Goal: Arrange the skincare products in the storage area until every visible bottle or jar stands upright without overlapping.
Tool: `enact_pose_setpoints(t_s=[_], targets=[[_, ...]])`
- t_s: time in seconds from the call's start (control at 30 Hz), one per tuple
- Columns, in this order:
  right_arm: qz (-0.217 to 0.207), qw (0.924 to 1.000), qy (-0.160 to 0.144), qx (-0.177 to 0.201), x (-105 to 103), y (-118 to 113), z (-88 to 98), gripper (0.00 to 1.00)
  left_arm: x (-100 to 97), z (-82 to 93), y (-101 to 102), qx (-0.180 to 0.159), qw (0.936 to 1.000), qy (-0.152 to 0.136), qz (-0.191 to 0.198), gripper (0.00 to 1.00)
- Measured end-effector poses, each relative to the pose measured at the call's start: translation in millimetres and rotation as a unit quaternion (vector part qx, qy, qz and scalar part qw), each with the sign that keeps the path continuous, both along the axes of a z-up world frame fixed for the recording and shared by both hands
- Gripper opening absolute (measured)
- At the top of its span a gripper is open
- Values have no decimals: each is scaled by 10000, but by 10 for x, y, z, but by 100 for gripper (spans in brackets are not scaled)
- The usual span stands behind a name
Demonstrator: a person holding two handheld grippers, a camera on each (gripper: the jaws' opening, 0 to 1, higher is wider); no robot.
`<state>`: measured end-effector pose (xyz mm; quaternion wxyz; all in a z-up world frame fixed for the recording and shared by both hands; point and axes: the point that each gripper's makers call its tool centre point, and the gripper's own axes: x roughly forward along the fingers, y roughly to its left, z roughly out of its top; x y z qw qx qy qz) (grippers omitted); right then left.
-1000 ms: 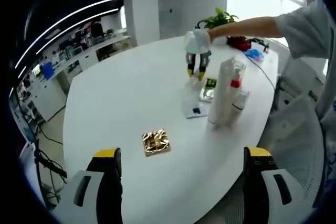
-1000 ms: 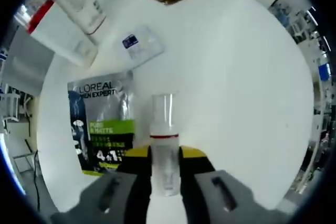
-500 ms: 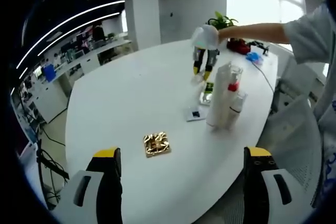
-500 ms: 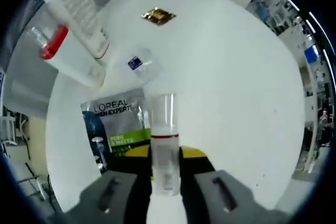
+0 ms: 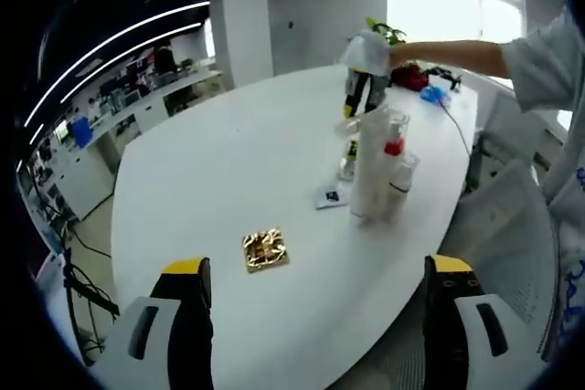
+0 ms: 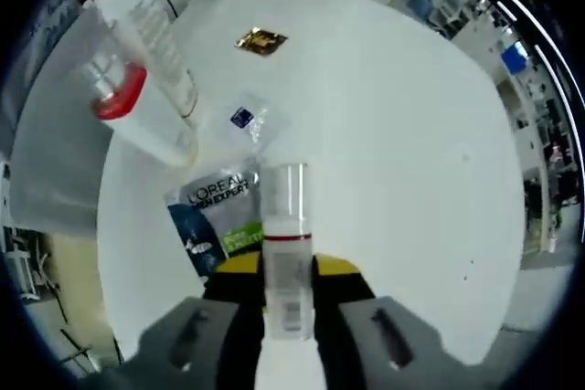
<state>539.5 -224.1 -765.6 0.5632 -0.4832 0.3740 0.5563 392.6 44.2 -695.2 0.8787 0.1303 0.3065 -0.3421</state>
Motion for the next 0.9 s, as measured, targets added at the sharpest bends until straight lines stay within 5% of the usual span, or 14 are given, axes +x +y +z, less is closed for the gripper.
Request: enact_pose_setpoints(t_s=[0.4, 0.9], targets=[[-847, 9942, -459, 484, -160, -19, 246, 19, -30, 51, -38, 1, 9999, -101, -50, 97], [-2009, 9670, -633, 1435, -474, -31, 433, 19, -86, 104, -64, -13, 9996, -237, -118, 97]])
